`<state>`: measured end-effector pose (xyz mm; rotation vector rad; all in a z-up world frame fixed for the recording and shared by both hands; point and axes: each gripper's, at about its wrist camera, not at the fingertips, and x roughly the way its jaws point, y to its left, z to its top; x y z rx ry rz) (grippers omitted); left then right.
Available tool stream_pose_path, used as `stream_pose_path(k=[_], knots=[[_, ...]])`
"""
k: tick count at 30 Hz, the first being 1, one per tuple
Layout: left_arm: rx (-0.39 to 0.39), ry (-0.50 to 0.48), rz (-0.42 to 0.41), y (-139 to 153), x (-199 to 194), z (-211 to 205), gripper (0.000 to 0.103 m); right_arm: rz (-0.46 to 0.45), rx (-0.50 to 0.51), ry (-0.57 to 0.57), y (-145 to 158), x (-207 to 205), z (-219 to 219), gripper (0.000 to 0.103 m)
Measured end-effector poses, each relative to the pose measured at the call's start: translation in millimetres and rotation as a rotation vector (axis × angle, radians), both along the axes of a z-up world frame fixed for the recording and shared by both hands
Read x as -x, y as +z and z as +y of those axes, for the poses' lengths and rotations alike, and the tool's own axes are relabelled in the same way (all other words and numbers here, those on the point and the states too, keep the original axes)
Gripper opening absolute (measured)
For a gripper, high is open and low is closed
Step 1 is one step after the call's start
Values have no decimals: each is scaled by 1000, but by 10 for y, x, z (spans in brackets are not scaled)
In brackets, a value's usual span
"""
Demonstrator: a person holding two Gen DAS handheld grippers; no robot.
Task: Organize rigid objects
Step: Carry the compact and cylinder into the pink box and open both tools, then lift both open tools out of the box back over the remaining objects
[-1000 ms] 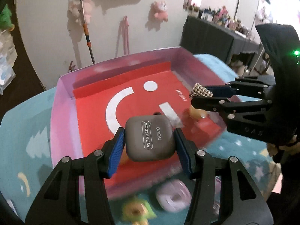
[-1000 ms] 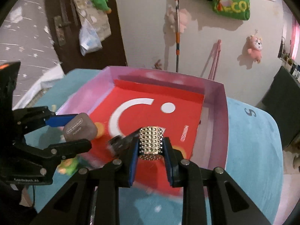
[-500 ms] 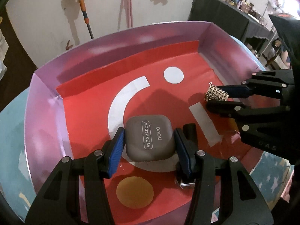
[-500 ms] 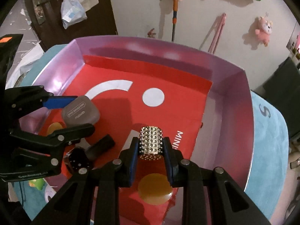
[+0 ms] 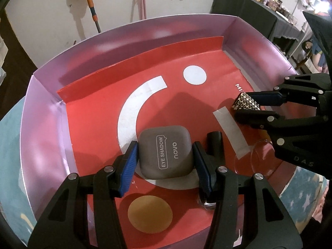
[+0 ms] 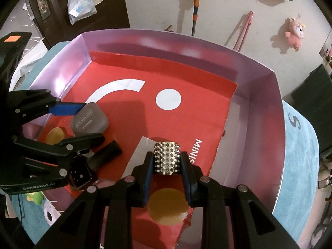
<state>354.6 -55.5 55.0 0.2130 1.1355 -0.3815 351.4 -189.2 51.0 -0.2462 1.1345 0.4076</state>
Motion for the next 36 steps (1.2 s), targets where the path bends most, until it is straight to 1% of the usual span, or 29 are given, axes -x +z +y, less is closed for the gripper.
stream_pose_path(k=[6,9,10,20,22,23,25,27,29,30,32,36], knots=[[-1,1,-1,0,-15,-4,52,5,-3,2,-6,-21,-20,30],[2,-1,-3,5,-27,10,61,4,-5,3,3,-22,-31,33],[2,-1,-7,18,-24,19,62,4,-6,3,6,-20,-33,33],[6,11,-15,32,27,36,63,5,-9,3,7,-9,-31,35],[9,12,-17,47,28,67,63,4,-10,1,13,-4,-30,37],[8,12,-18,50,23,80,63,3,-11,1,18,2,-28,40],[14,15,-22,74,30,100,63,1,-13,1,33,10,-31,41],[23,25,-26,94,55,120,63,-1,-20,-1,55,19,-38,41],[33,35,-31,121,71,149,66,-7,-22,-3,83,36,-49,41],[37,40,-35,135,86,168,70,-11,-28,-6,107,53,-54,41],[48,49,-51,192,138,203,70,-18,-38,-8,154,86,-64,42],[64,59,-86,348,263,245,70,-54,-56,-16,324,208,-96,48]])
